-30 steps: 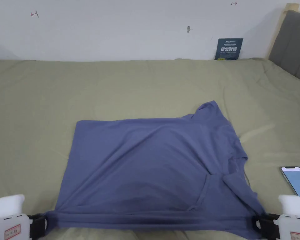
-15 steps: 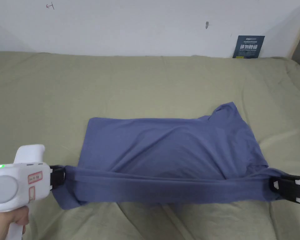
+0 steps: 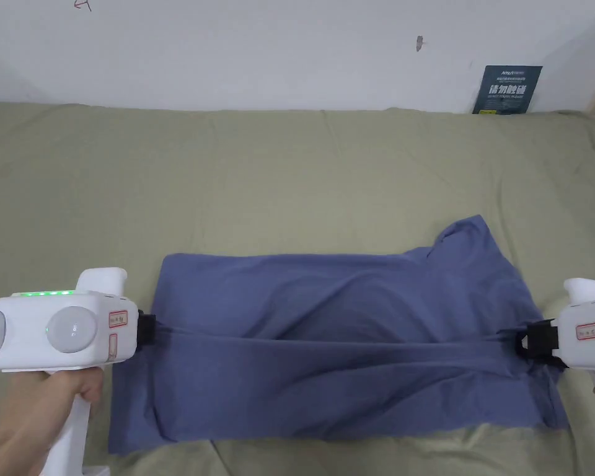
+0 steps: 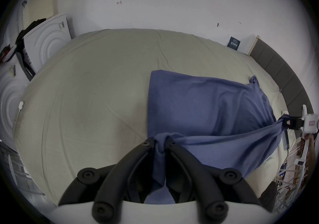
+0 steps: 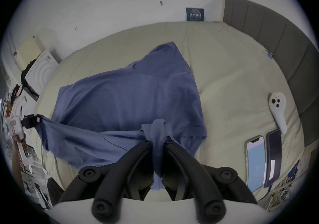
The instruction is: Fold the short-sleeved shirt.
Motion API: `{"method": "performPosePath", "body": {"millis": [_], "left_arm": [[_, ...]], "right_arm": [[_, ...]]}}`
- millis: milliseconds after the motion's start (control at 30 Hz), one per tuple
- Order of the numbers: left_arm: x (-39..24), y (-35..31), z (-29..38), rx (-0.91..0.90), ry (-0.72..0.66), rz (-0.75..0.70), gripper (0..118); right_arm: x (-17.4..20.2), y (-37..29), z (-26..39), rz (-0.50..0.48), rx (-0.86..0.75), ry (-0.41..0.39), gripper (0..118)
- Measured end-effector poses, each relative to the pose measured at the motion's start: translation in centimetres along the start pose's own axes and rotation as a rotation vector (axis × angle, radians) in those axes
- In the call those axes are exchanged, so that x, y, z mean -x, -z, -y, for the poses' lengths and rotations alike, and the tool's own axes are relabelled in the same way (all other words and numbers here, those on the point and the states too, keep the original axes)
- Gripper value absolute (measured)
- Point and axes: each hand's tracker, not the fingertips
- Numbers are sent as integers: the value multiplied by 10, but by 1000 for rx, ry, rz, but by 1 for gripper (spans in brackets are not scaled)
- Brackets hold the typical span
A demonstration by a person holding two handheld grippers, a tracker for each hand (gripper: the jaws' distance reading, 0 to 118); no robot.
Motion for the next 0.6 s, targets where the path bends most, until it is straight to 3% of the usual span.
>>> {"method": "performPosePath", "body": {"millis": [100, 133, 167, 200, 233, 267, 400, 467, 500, 533, 567, 600], "left_arm": [[3, 11, -2, 11, -3, -3, 10], [3, 12, 0, 13, -6, 1, 11], [11, 31, -1, -6, 2, 17, 24], [11, 36, 1, 3, 6, -1, 67], [12, 37, 3, 37, 16, -37, 118], [13, 35, 4, -33, 61, -81, 115], [43, 36, 17, -5, 23, -67, 114], [45, -2, 27, -12, 5, -71, 112], [52, -12, 35, -26, -14, -56, 110], [58, -19, 42, -35, -27, -46, 103], [44, -49, 55, -24, -48, -20, 86], [42, -63, 65, -19, -59, -9, 45]], "right_arm": [[-4, 11, -1, -22, 49, 76, 8], [-4, 13, -1, -20, 45, 89, 14], [-2, 12, 1, -5, 23, 87, 35], [-5, 9, 2, 8, 9, 79, 71], [-7, 5, 5, 7, 0, 77, 114], [-8, -4, 10, 9, -15, 85, 116], [-42, -13, 19, 9, -33, 91, 115], [-35, -36, 42, -5, -21, 71, 110], [-30, -48, 57, -10, -24, 65, 102], [-30, -55, 67, -14, -25, 63, 76], [-30, -61, 79, -25, -31, 59, 41], [-30, -62, 90, -60, -30, -1, 1]]}}
